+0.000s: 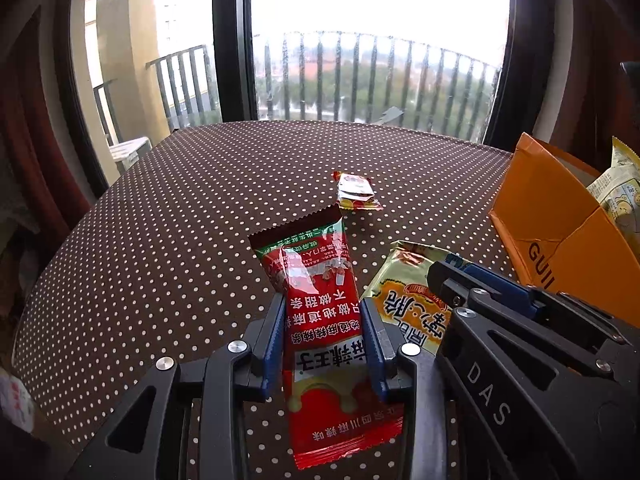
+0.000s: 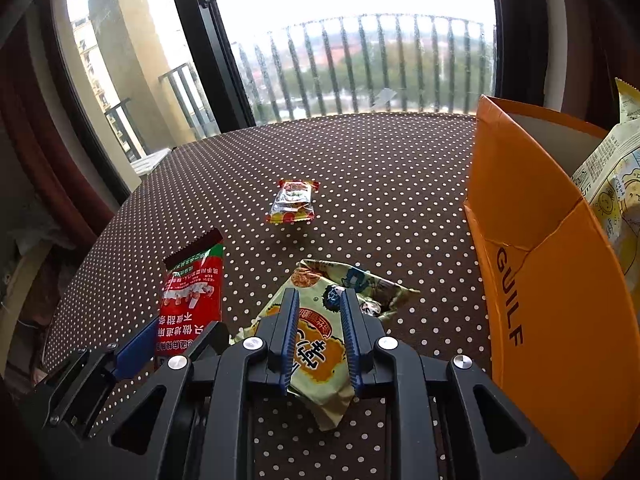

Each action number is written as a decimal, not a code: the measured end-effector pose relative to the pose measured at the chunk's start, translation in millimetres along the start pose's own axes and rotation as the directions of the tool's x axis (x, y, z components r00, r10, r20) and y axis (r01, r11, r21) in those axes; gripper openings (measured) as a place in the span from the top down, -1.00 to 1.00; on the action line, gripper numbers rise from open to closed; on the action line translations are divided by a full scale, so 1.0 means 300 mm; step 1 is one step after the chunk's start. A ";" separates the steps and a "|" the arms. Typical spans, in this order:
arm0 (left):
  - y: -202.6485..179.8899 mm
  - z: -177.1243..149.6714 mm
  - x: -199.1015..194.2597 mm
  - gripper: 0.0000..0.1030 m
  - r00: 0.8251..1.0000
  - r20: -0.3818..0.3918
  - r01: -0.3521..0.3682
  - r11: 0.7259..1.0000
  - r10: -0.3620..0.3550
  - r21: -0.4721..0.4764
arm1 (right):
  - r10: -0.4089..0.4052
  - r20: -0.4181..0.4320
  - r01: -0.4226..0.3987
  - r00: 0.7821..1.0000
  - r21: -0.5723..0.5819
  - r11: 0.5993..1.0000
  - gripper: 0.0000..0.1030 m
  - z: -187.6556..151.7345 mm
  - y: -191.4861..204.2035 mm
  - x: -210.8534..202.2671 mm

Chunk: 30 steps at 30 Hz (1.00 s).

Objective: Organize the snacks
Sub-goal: 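Grasp the red stick packet with the left tool while the right tool grasps the green-yellow packet, then lift the red stick packet and green-yellow packet and carry them over the shoebox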

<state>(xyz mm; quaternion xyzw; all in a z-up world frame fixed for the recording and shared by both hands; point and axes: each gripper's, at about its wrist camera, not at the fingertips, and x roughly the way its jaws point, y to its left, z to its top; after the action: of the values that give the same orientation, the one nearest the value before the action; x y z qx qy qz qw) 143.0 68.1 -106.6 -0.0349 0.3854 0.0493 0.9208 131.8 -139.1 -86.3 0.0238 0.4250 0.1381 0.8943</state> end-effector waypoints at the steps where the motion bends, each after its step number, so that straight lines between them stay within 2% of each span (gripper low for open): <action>1: 0.002 -0.003 0.007 0.31 1.000 -0.005 -0.004 1.000 0.004 -0.001 | 0.002 -0.004 -0.002 1.000 -0.002 1.000 0.42 -0.005 0.002 0.006; 3: 0.010 -0.001 0.021 0.31 1.000 -0.012 -0.003 1.000 0.003 -0.009 | -0.029 -0.008 0.029 1.000 -0.005 1.000 -0.04 -0.015 -0.001 0.016; 4: 0.013 -0.003 0.024 0.31 1.000 -0.013 -0.002 1.000 0.002 -0.010 | -0.045 -0.001 0.045 0.999 -0.003 0.999 -0.20 -0.022 -0.007 0.014; 5: 0.015 -0.003 0.028 0.31 1.000 -0.014 -0.005 1.000 0.005 -0.007 | -0.044 0.007 0.044 0.999 0.000 0.999 -0.47 -0.025 -0.012 0.015; 6: 0.013 -0.006 0.031 0.31 1.000 -0.015 -0.008 1.000 0.008 -0.002 | -0.037 0.009 0.037 0.999 0.002 0.999 -0.54 -0.028 -0.016 0.017; 10: 0.015 -0.015 0.050 0.31 0.999 -0.020 -0.024 1.000 0.024 0.020 | -0.041 -0.015 0.041 0.999 -0.011 0.999 -0.56 -0.037 -0.013 0.041; 19: 0.051 -0.021 0.108 0.31 0.998 -0.050 -0.030 0.999 0.032 0.023 | -0.043 -0.083 0.043 0.996 -0.006 0.999 -0.83 -0.041 0.016 0.142; 23: 0.070 -0.008 0.127 0.31 0.998 -0.051 -0.032 0.999 0.033 0.012 | -0.062 -0.077 0.061 0.995 -0.025 0.998 -0.89 -0.025 0.042 0.175; 30: 0.096 0.002 0.155 0.30 0.998 -0.058 -0.034 0.999 0.034 0.001 | -0.043 -0.078 0.040 0.996 -0.033 0.999 -0.92 -0.004 0.064 0.229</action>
<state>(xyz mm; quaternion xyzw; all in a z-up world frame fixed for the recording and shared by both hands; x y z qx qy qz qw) 172.4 99.8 -139.9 -0.0298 0.4123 0.0641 0.9083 167.8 -102.3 -135.9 -0.0047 0.4582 0.1270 0.8797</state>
